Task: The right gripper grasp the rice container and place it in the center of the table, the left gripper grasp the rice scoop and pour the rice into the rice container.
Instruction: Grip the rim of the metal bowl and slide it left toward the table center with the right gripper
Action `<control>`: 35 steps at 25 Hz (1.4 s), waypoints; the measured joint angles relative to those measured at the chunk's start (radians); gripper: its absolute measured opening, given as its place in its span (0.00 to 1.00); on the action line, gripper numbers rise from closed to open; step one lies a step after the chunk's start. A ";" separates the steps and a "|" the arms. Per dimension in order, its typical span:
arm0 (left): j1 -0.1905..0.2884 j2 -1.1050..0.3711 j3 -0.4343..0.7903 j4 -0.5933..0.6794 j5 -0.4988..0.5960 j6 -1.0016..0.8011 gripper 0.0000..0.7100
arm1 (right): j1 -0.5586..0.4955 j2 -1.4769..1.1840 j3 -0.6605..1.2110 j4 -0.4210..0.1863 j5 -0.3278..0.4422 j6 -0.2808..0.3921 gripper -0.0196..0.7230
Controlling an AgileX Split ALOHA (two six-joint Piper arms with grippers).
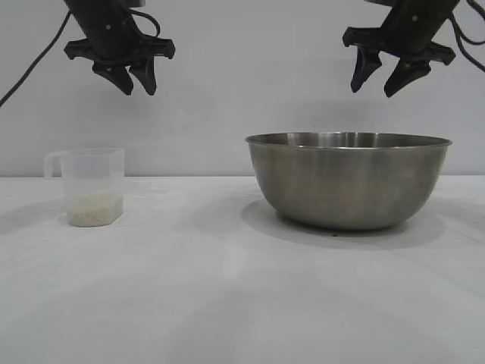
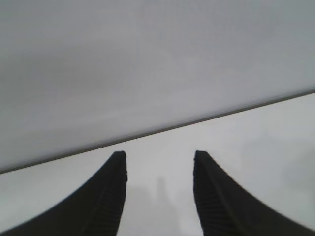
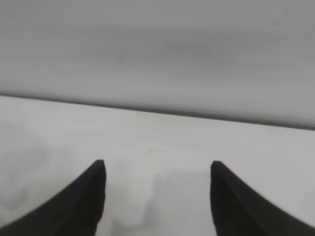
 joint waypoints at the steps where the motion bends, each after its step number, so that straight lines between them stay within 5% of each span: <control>1: 0.000 0.000 0.000 0.000 0.000 0.000 0.39 | 0.000 -0.012 0.000 -0.002 0.024 -0.002 0.61; 4: 0.000 0.000 0.000 0.000 0.004 0.000 0.39 | 0.000 -0.053 0.000 -0.007 0.105 0.027 0.61; 13: 0.000 0.000 0.000 0.000 0.031 0.000 0.39 | 0.000 -0.112 -0.002 -0.087 0.439 0.261 0.61; 19: 0.000 0.000 0.000 0.000 0.047 0.000 0.39 | 0.000 -0.155 -0.002 -0.213 0.555 0.360 0.61; 35: 0.000 0.000 0.000 -0.016 0.050 0.000 0.39 | 0.000 -0.113 0.088 -0.206 0.575 0.384 0.61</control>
